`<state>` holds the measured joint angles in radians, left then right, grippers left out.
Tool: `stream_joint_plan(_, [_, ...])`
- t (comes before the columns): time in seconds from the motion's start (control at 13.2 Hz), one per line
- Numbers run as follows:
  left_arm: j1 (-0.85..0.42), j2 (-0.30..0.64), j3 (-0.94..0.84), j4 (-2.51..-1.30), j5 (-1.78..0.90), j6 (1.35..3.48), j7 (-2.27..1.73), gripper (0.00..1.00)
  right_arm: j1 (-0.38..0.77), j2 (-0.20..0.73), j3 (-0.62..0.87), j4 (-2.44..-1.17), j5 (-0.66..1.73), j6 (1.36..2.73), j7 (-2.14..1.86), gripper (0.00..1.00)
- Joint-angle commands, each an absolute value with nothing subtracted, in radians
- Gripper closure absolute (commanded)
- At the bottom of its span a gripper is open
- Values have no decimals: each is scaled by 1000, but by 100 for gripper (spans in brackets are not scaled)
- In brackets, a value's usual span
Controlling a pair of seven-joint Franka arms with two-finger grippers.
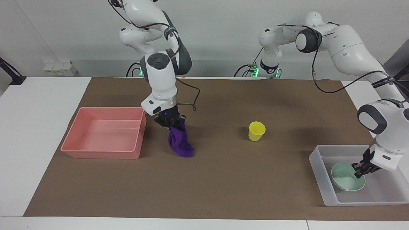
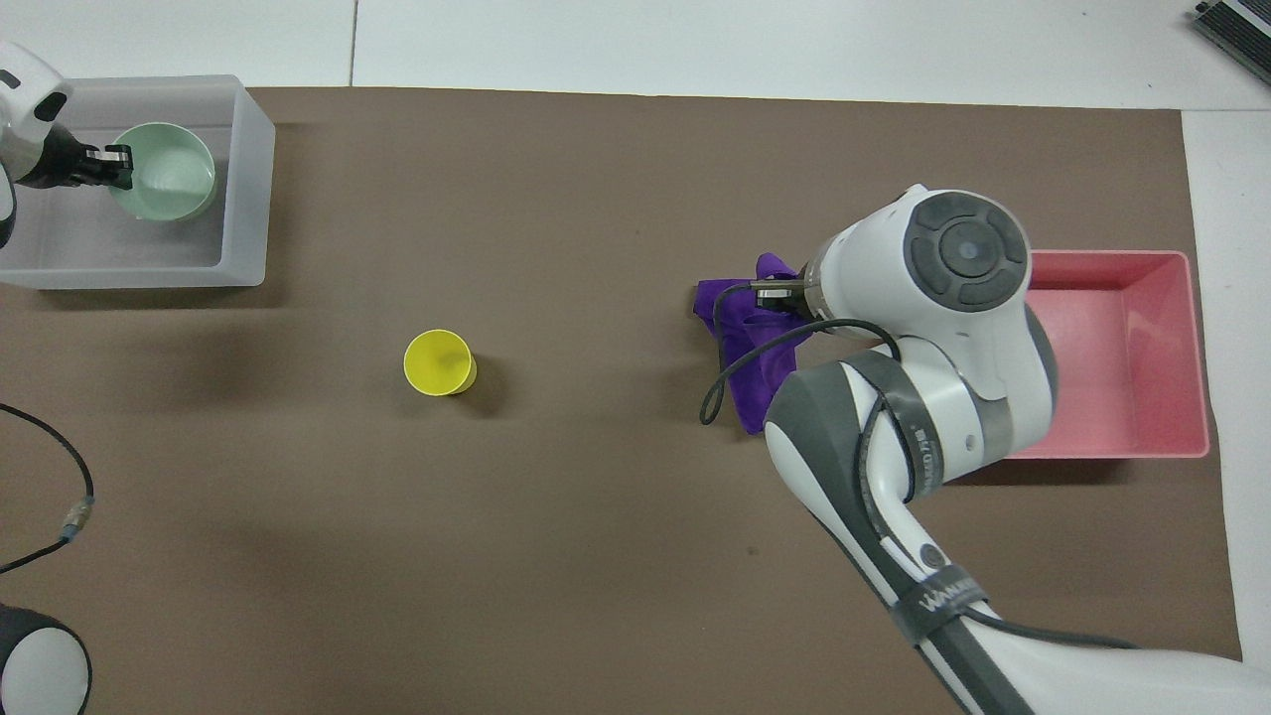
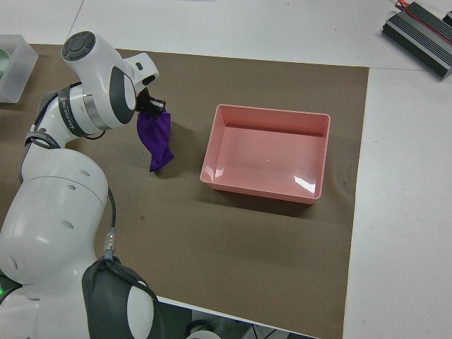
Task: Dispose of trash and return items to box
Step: 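Lift the purple cloth with the right gripper while the left gripper drops the bowl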
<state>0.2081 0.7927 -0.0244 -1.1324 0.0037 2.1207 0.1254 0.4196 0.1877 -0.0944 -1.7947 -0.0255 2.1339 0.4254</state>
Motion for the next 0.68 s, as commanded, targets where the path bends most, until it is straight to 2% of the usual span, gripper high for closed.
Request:
stream_joint_plan(0.0, [216, 793, -31, -1131, 2, 2109, 141, 43, 368, 102, -94, -1752, -37, 2030, 430, 100])
stream_joint_plan(0.08, [212, 789, -31, -1132, 3, 2111, 146, 0, 350, 78, -94, -1726, -41, 1987, 423, 100])
stream_joint_plan(0.3, [193, 707, -32, -1161, 3, 2074, 152, 0, 284, 29, -94, -1606, -66, 1817, 323, 100])
stream_joint_plan(0.38, [181, 652, -34, -1198, 0, 2063, 152, 0, 256, 11, -94, -1579, -66, 1766, 281, 100])
stream_joint_plan(0.6, [112, 446, -35, -1432, -3, 2086, 137, 0, 146, -70, -94, -1571, -66, 1697, 117, 100])
